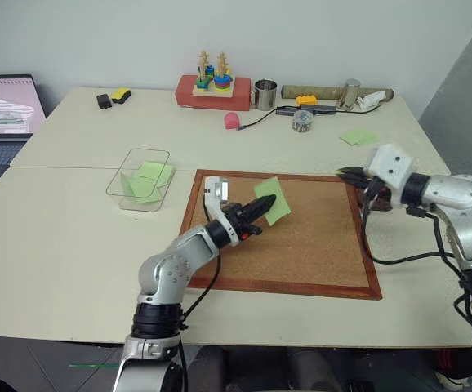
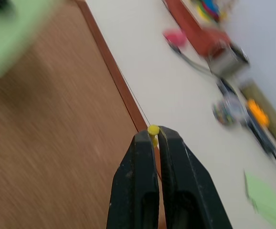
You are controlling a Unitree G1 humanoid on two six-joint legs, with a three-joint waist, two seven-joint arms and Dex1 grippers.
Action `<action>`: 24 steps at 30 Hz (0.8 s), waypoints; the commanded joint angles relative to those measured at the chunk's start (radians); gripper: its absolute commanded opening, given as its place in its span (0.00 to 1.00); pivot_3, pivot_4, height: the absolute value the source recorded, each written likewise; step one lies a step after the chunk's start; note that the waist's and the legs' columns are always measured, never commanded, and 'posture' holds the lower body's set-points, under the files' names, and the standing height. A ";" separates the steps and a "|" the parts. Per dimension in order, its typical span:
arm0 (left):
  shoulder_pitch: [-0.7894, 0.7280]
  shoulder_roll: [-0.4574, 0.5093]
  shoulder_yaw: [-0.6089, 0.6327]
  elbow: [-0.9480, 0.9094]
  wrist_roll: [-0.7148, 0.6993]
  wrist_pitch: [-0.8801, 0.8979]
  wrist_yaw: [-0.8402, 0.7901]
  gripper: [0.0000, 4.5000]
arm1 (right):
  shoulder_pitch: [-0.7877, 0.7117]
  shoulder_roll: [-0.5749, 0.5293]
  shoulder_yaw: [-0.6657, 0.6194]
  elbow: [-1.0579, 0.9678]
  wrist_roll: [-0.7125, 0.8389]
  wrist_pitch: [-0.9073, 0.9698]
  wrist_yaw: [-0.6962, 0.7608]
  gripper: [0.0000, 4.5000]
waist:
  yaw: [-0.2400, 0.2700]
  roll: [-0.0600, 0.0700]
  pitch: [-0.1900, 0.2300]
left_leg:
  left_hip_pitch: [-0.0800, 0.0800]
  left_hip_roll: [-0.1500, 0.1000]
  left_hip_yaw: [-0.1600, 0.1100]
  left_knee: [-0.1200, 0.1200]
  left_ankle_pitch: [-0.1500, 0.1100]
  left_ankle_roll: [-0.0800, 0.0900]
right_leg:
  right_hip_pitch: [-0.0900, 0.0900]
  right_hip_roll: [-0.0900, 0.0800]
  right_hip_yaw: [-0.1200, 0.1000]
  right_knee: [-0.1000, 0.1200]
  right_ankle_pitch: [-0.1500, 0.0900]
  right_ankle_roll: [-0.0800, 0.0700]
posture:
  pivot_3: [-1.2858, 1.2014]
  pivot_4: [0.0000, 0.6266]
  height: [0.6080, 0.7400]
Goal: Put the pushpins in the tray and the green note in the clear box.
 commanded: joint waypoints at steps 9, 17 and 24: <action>0.105 0.065 -0.013 -0.244 -0.024 0.027 0.029 0.01 | -0.174 0.057 0.095 0.474 -0.185 -0.160 -0.094 0.00 | 0.000 0.000 0.000 | 0.000 0.000 0.002 0.000 0.000 0.000 | 0.000 0.000 0.002 0.000 0.000 0.000 | 0.52 0.24 1.00; 0.131 0.057 -0.038 -0.269 -0.013 0.014 0.050 0.01 | -0.232 0.073 0.111 0.621 -0.225 -0.235 -0.118 0.00 | 0.000 0.000 0.001 | 0.000 0.000 0.002 0.001 0.000 0.000 | 0.000 0.000 0.002 0.000 0.000 0.000 | 0.52 0.24 1.00; 0.134 0.061 -0.034 -0.267 -0.014 0.012 0.048 0.00 | -0.237 0.068 0.109 0.639 -0.228 -0.241 -0.117 0.23 | 0.000 0.000 0.001 | 0.000 0.000 0.001 0.001 0.000 0.000 | 0.000 0.000 0.001 0.000 0.000 0.000 | 0.52 0.24 1.00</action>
